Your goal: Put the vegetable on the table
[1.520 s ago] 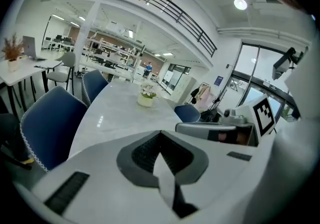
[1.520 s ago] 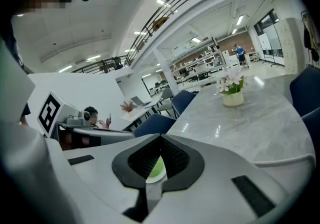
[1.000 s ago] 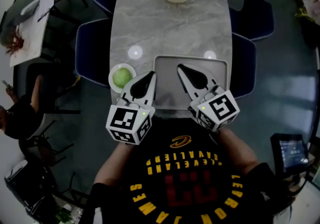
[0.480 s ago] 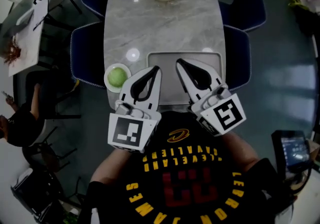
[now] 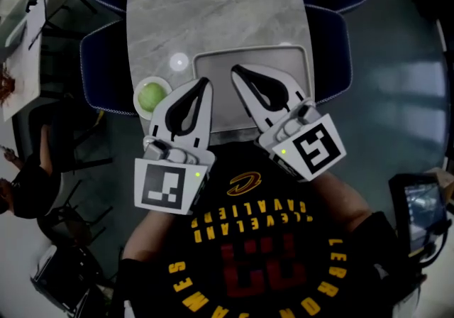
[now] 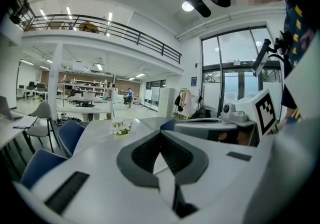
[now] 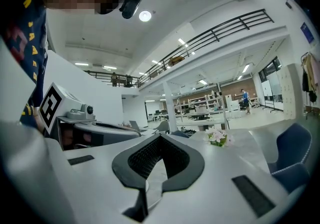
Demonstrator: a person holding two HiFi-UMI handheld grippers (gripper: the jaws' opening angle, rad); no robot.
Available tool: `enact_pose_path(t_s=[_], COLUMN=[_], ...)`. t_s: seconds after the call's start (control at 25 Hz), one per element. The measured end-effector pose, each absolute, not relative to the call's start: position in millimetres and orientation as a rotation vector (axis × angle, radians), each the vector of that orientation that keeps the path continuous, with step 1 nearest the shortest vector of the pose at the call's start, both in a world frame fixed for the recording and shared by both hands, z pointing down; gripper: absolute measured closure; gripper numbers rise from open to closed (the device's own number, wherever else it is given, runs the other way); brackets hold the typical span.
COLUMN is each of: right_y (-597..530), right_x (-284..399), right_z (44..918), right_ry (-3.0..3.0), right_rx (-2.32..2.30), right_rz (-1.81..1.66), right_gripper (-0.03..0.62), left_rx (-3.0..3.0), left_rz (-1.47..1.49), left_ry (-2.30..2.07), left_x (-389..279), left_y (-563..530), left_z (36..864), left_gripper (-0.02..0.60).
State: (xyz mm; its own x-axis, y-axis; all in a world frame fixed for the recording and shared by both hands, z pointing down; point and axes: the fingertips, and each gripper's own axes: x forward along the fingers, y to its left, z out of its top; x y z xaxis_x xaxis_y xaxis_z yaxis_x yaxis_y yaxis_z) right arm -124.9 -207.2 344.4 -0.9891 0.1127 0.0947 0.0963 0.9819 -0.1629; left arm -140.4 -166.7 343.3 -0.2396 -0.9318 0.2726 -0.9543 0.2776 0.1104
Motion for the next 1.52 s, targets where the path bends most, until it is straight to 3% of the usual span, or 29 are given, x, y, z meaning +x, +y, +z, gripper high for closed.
enact_pose_path(t_s=[1.52], right_y=[-199.1], right_x=[-127.4], right_z=[343.1], right_ry=[-3.010], right_rx=[-0.211], right_rz=[0.200], right_gripper=[0.589], left_rx=[1.707], left_rz=[0.090], left_ry=[-2.253], left_x=[-141.0], left_y=[-165.3], left_z=[345.8], left_gripper=[0.581])
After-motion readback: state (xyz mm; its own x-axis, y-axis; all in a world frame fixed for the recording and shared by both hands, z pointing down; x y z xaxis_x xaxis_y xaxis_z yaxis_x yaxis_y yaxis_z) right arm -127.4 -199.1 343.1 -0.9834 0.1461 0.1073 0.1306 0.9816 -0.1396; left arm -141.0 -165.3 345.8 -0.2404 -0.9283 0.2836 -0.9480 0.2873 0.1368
